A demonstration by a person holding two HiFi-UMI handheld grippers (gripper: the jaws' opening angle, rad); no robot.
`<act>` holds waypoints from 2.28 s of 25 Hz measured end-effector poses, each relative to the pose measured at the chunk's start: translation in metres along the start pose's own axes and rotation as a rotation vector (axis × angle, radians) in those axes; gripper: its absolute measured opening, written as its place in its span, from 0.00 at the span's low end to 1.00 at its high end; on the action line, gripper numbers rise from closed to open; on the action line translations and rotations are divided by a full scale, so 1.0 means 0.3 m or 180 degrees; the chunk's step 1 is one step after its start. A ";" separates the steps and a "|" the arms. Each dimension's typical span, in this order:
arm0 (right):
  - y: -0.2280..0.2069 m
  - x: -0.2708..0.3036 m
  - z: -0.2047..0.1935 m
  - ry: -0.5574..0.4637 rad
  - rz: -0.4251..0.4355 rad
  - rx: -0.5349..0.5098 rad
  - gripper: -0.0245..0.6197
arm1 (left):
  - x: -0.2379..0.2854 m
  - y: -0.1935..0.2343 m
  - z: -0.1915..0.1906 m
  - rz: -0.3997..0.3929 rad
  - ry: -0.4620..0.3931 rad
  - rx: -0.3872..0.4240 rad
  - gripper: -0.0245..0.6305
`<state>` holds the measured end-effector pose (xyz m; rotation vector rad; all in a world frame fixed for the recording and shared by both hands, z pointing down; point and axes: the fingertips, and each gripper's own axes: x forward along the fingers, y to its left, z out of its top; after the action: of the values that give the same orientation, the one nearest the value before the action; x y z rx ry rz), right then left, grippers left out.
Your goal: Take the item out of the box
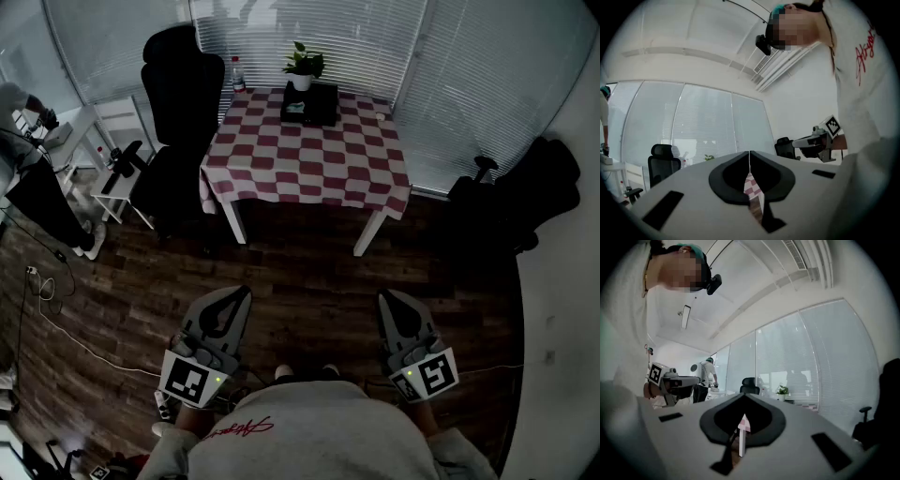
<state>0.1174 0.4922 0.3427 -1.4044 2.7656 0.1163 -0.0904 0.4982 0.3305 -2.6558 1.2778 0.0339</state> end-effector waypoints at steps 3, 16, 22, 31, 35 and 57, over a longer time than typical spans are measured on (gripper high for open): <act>0.011 0.007 0.000 0.0014 0.0006 -0.0005 0.05 | -0.006 0.008 -0.006 -0.0001 0.0017 0.0006 0.07; 0.021 0.016 0.017 -0.0056 -0.0100 -0.0006 0.05 | -0.030 0.034 -0.007 -0.0010 0.0006 -0.0026 0.07; 0.031 -0.001 0.026 -0.0130 -0.0210 0.0030 0.05 | -0.059 0.036 -0.009 -0.0047 0.0020 -0.0017 0.07; 0.000 -0.013 0.008 -0.0081 -0.0344 0.0038 0.05 | -0.027 0.039 -0.021 -0.0133 0.0046 -0.0019 0.07; -0.031 0.014 0.009 -0.0100 -0.0321 0.0042 0.05 | 0.008 0.046 -0.022 -0.0142 0.0053 0.0005 0.07; -0.337 0.306 -0.009 -0.0205 -0.0251 0.0051 0.05 | 0.337 0.227 -0.077 0.0026 0.0080 0.0101 0.07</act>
<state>0.1449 0.3586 0.3341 -1.4765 2.6500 0.1342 -0.0812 0.3745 0.3315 -2.6323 1.2860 -0.0184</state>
